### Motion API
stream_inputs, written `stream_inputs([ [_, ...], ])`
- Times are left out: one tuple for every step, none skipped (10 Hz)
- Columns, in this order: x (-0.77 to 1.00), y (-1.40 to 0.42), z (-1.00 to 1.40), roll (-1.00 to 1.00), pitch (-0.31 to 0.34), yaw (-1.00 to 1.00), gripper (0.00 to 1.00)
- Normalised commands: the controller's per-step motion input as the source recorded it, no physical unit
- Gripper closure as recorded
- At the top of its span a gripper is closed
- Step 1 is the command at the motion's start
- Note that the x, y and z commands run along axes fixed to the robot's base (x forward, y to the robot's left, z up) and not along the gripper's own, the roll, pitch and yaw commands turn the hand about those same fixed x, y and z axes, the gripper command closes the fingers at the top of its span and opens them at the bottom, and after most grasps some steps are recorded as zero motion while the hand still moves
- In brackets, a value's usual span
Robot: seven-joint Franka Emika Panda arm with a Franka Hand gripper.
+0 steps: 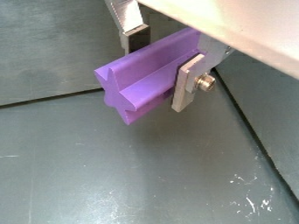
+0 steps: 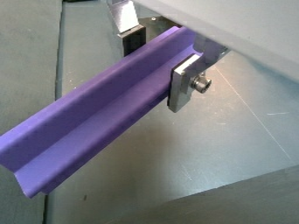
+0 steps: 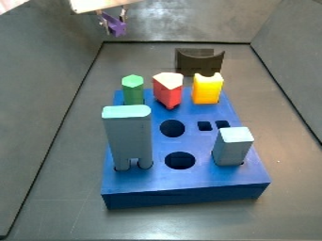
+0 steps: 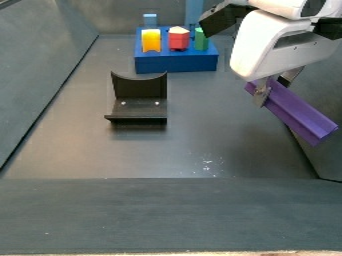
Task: Pick up the star object. Move up. Place the star object on the fixture. Regrasp the star object. Move to above the board. Insert the star object.
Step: Place the star object on the fixture.
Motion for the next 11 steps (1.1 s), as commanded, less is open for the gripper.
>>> stream_inputs([
  [-0.04,0.01,1.0,0.11,0.132,-0.01,1.0],
  [-0.04,0.01,1.0,0.11,0.137,-0.01,1.0],
  [-0.04,0.01,1.0,0.11,0.14,-0.01,1.0],
  [-0.04,0.01,1.0,0.11,0.142,-0.01,1.0],
  [-0.04,0.01,1.0,0.11,0.142,-0.01,1.0],
  [-0.04,0.01,1.0,0.11,0.142,-0.01,1.0],
  [-0.04,0.01,1.0,0.11,0.142,-0.01,1.0],
  [-0.04,0.01,1.0,0.11,0.142,-0.01,1.0],
  [-0.04,0.01,1.0,0.11,0.142,-0.01,1.0],
  [-0.04,0.01,1.0,0.11,0.142,-0.01,1.0],
  [-0.04,0.01,1.0,0.11,0.142,-0.01,1.0],
])
